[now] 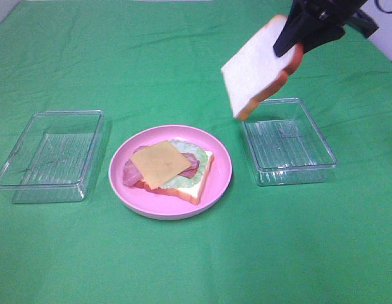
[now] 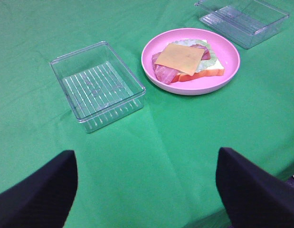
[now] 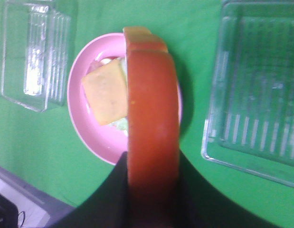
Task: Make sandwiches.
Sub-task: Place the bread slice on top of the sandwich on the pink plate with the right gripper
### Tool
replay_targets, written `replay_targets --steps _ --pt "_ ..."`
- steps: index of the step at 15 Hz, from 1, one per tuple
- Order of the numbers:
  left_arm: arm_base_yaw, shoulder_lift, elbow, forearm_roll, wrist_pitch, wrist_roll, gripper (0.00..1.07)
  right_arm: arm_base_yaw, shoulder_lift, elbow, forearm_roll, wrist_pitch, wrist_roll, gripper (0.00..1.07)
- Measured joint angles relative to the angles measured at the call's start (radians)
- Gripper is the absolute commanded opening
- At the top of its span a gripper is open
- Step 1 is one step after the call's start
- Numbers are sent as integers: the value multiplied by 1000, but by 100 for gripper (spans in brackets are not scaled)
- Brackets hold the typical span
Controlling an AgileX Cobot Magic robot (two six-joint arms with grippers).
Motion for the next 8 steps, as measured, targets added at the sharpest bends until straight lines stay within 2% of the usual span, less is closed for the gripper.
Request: replay_targets --steps 4,6,7,8 --pt "0 0 0 0 0 0 76 159 2 247 218 -265 -74 0" --pt "0 0 0 0 0 0 76 214 13 320 284 -388 -78 0" --pt "0 0 0 0 0 0 76 228 22 329 300 -412 -78 0" --pt "0 0 0 0 0 0 76 266 73 341 368 -473 -83 0"
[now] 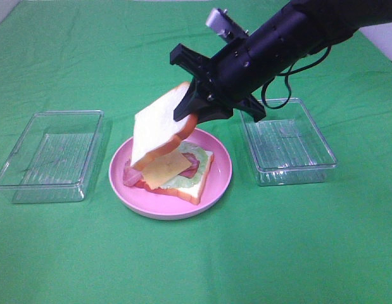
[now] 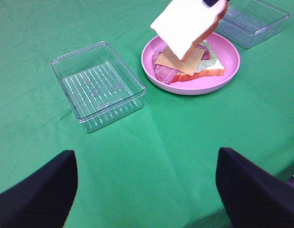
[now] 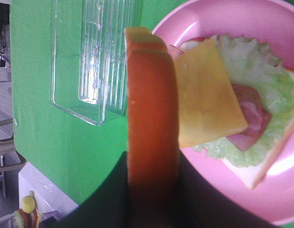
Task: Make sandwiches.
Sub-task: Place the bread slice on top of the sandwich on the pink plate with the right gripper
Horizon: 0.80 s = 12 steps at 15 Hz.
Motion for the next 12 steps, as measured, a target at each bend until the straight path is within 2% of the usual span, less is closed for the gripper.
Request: replay_targets --steps 3,7,8,9,10,11,12 --pt "0 0 0 0 0 0 76 16 65 1 71 -20 -40 0" --pt "0 0 0 0 0 0 76 17 141 1 84 -39 -40 0" --pt "0 0 0 0 0 0 76 17 141 1 81 -43 -40 7" --pt "0 0 0 0 0 0 76 17 141 1 76 -46 -40 21" --pt "0 0 0 0 0 0 76 17 141 1 71 -47 -40 29" --pt "0 0 0 0 0 0 76 18 141 1 29 -60 -38 60" --pt "0 0 0 0 0 0 76 18 141 1 -8 -65 -31 71"
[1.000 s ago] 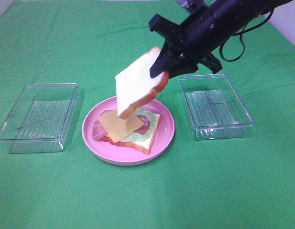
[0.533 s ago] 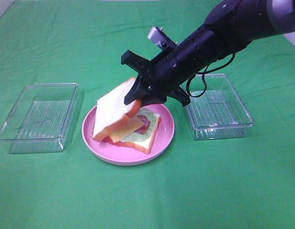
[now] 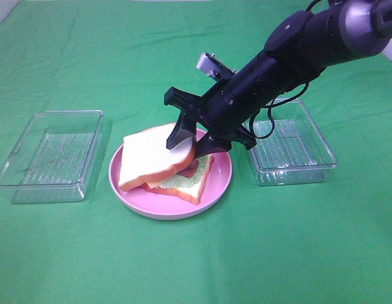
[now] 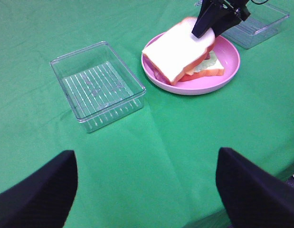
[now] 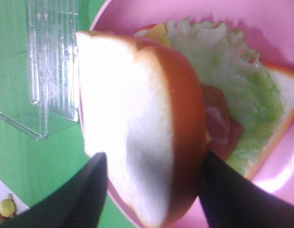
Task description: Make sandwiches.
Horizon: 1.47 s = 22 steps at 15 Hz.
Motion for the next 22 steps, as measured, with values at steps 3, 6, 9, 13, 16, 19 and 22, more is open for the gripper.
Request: replay_targets --steps 3,6,9,13,16,19,22 --pt "0 0 0 0 0 0 76 1 -4 0 -136 1 65 78" --pt "0 0 0 0 0 0 76 1 -57 0 -361 26 182 78" --pt "0 0 0 0 0 0 76 1 -166 0 -591 115 262 78" --pt "0 0 0 0 0 0 76 1 -377 24 -738 266 309 77" --pt "0 0 0 0 0 0 76 1 -535 121 -755 275 310 77" --pt "0 0 0 0 0 0 76 1 -772 294 -780 288 310 77" --pt "0 0 0 0 0 0 76 1 -977 446 -806 300 310 77"
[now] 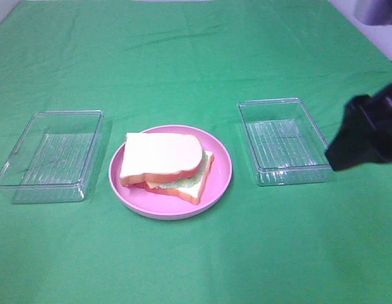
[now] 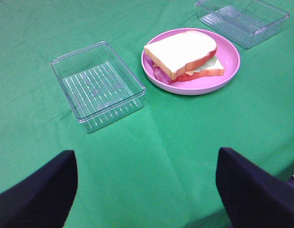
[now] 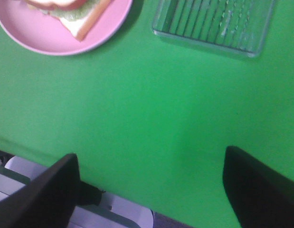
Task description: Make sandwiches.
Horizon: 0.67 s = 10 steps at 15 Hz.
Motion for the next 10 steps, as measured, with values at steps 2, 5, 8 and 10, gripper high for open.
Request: replay_targets --steps 2,5,8,10 --pt "0 0 0 0 0 1 76 0 -256 169 -27 76 -19 77" --pt "0 0 0 -1 0 7 76 0 -467 273 -27 134 -60 77" --pt "0 0 0 -30 0 42 76 0 -686 327 -30 170 -110 77" --pt "0 0 0 -50 0 61 76 0 -820 343 -26 157 -136 77"
